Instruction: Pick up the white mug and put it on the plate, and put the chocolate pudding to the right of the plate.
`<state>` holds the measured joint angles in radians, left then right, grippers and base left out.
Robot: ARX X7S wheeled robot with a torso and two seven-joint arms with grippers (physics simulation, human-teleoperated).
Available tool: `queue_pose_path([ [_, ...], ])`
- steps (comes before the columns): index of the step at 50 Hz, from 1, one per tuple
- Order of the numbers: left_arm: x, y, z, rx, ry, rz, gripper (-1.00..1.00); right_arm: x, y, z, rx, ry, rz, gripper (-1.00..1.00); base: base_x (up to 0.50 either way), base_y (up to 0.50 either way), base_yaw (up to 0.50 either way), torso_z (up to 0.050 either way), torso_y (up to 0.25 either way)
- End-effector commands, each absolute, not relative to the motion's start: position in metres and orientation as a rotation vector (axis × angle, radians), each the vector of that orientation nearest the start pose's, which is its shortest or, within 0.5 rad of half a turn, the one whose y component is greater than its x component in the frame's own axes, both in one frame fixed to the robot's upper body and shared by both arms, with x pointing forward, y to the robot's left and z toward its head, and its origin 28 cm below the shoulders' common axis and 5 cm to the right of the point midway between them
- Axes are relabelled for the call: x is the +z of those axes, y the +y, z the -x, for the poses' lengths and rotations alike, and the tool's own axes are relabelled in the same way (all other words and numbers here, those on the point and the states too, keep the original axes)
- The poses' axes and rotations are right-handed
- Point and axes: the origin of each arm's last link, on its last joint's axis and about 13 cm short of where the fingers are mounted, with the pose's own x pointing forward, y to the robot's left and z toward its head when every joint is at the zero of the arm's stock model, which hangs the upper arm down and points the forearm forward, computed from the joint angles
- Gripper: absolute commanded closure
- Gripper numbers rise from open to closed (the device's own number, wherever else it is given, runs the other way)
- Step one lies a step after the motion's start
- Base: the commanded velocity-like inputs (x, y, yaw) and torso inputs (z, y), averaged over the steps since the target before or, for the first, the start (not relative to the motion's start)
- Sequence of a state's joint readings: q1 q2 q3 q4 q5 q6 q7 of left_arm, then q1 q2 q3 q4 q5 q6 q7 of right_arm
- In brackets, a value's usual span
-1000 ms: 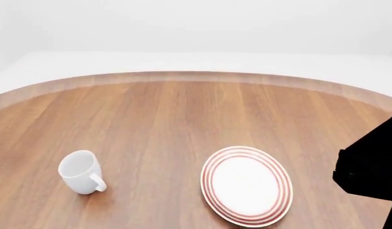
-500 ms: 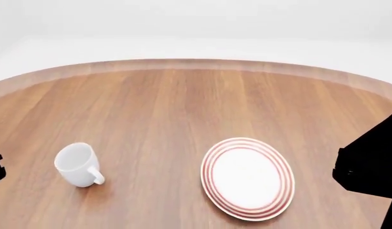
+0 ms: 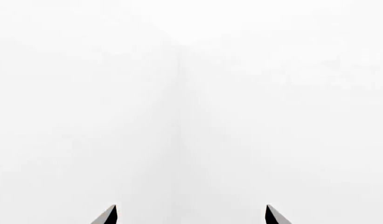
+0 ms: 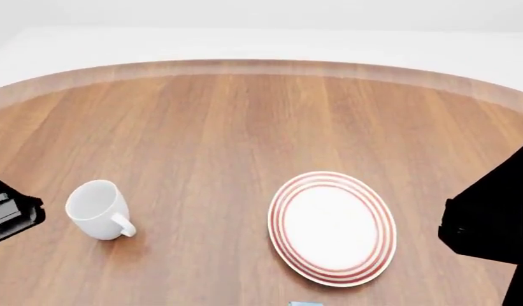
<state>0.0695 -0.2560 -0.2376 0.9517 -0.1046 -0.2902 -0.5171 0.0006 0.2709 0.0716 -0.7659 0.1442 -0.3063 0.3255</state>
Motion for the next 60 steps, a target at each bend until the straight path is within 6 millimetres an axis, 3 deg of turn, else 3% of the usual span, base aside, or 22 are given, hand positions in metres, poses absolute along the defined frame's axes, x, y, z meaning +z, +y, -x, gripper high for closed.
queue_pose_path([
  [1, 0.184, 0.246, -0.166, 0.512, -0.423, -0.031, -1.00, 0.192, -0.134, -0.165, -0.183, -1.080, -0.015, -1.00, 0.00, 0.00, 0.00, 0.000, 0.000],
  [7, 0.189, 0.234, -0.174, 0.497, -0.304, -0.046, -1.00, 0.191, -0.134, -0.166, -0.181, -1.076, -0.018, -1.00, 0.00, 0.00, 0.00, 0.000, 0.000],
  [12, 0.202, 0.220, -0.179, 0.374, -0.202, 0.009, -1.00, 0.190, -0.134, -0.166, -0.178, -1.074, -0.019, -1.00, 0.00, 0.00, 0.00, 0.000, 0.000],
  [22, 0.224, 0.191, -0.195, 0.394, -0.125, -0.097, -1.00, 0.189, -0.133, -0.166, -0.173, -1.074, -0.020, -1.00, 0.00, 0.00, 0.00, 0.000, 0.000],
  [27, 0.231, 0.178, -0.205, 0.357, -0.061, -0.059, -1.00, 0.190, -0.132, -0.165, -0.169, -1.077, -0.020, -1.00, 0.00, 0.00, 0.00, 0.000, 0.000],
  [48, 0.246, 0.164, -0.267, 0.703, 0.137, 0.162, -1.00, 0.191, -0.131, -0.164, -0.158, -1.079, -0.024, -1.00, 0.00, 0.00, 0.00, 0.000, 0.000],
  [60, 0.233, 0.158, -0.300, 0.826, 0.219, 0.189, -1.00, 0.190, -0.130, -0.165, -0.147, -1.071, -0.032, -1.00, 0.00, 0.00, 0.00, 0.000, 0.000],
])
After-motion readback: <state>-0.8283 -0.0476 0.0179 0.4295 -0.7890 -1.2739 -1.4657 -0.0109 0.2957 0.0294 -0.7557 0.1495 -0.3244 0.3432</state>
